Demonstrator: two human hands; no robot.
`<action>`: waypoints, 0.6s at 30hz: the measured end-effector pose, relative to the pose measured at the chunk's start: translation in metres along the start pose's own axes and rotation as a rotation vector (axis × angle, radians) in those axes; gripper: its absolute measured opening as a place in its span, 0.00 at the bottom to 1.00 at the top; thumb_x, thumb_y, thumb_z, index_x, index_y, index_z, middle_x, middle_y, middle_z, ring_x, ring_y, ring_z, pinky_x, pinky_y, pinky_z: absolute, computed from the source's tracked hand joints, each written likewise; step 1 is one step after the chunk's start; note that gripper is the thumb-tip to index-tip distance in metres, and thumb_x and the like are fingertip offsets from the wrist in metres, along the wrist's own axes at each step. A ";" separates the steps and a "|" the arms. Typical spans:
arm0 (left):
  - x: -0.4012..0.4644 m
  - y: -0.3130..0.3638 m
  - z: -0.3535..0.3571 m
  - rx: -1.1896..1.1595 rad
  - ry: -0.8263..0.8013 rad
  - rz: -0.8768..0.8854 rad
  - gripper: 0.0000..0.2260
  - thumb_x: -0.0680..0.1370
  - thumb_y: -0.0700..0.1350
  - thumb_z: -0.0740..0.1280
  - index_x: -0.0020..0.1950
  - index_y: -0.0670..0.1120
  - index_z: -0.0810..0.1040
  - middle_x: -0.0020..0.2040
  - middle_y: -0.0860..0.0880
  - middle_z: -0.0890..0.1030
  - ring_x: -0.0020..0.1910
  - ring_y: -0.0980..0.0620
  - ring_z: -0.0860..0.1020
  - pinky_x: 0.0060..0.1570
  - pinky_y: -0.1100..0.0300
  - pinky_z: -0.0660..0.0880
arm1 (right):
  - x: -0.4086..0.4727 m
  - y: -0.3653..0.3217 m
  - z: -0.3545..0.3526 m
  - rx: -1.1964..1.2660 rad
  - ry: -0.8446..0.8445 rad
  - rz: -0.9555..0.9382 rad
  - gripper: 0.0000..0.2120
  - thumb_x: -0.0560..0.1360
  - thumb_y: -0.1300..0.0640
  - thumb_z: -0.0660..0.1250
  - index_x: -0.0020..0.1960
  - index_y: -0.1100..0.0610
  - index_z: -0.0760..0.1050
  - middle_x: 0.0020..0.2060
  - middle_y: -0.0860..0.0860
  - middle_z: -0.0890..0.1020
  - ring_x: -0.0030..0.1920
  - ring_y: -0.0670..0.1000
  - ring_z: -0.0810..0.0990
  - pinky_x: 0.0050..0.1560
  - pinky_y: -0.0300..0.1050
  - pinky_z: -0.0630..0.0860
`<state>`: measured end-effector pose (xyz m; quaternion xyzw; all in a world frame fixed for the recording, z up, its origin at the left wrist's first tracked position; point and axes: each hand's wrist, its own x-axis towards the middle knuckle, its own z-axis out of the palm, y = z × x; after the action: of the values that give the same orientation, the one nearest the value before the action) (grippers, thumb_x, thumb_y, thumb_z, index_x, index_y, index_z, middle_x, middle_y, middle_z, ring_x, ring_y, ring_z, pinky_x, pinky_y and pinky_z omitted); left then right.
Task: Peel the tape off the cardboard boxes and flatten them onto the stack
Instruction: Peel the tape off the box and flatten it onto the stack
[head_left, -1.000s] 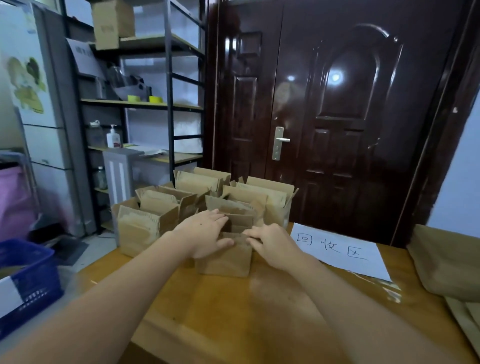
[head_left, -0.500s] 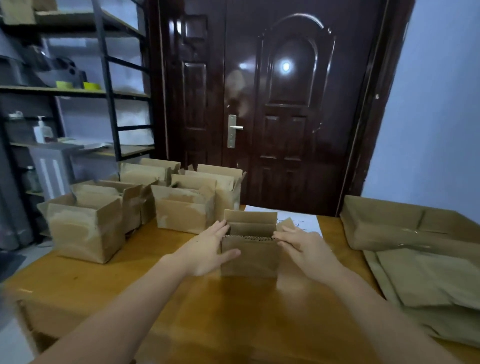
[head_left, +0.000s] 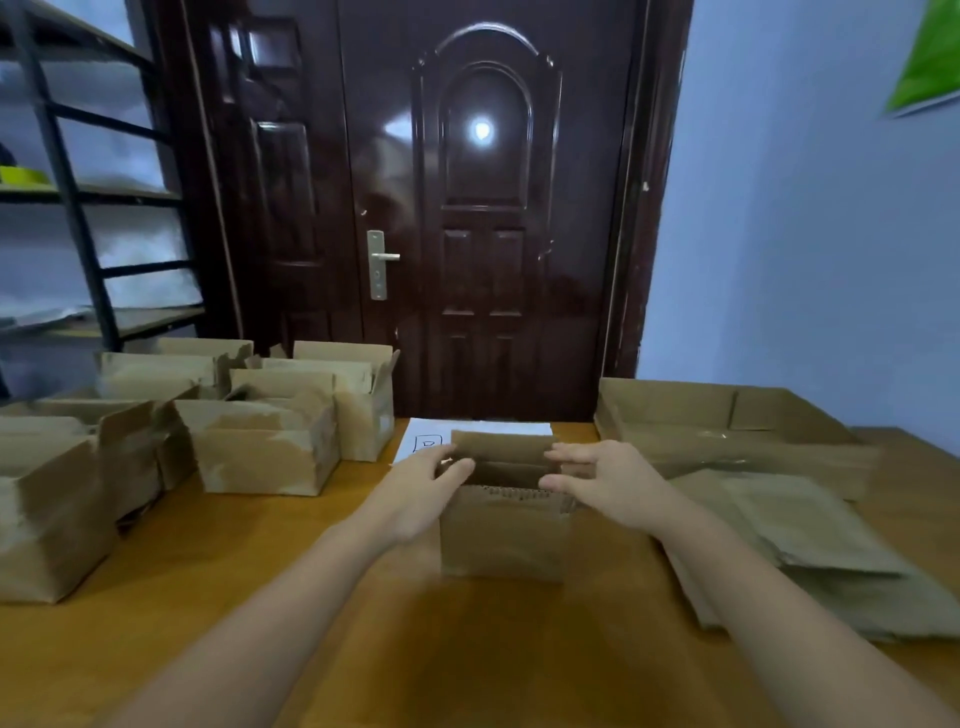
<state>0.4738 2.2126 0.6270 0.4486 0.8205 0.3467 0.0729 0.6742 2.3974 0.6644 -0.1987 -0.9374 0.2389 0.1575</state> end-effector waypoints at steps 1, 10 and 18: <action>0.000 -0.001 -0.001 0.034 -0.041 0.011 0.31 0.82 0.68 0.56 0.82 0.54 0.63 0.81 0.53 0.65 0.78 0.52 0.64 0.73 0.56 0.63 | 0.002 0.001 0.000 -0.024 -0.039 0.004 0.36 0.71 0.32 0.68 0.75 0.46 0.71 0.74 0.45 0.72 0.72 0.47 0.72 0.72 0.47 0.69; -0.001 -0.016 0.005 0.417 -0.260 0.127 0.59 0.62 0.87 0.56 0.84 0.58 0.40 0.84 0.60 0.43 0.81 0.52 0.50 0.77 0.47 0.60 | 0.017 0.025 0.025 -0.034 -0.218 0.000 0.63 0.59 0.22 0.73 0.83 0.46 0.50 0.81 0.41 0.53 0.80 0.49 0.53 0.79 0.55 0.56; 0.020 -0.022 0.016 0.330 -0.170 0.153 0.55 0.60 0.85 0.63 0.81 0.60 0.54 0.81 0.59 0.58 0.80 0.52 0.56 0.76 0.48 0.62 | 0.019 0.031 0.034 0.006 -0.107 -0.034 0.54 0.60 0.25 0.74 0.79 0.44 0.61 0.76 0.43 0.65 0.68 0.42 0.65 0.64 0.37 0.67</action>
<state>0.4539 2.2287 0.6047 0.5432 0.8206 0.1730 0.0410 0.6537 2.4174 0.6236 -0.1692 -0.9470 0.2493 0.1116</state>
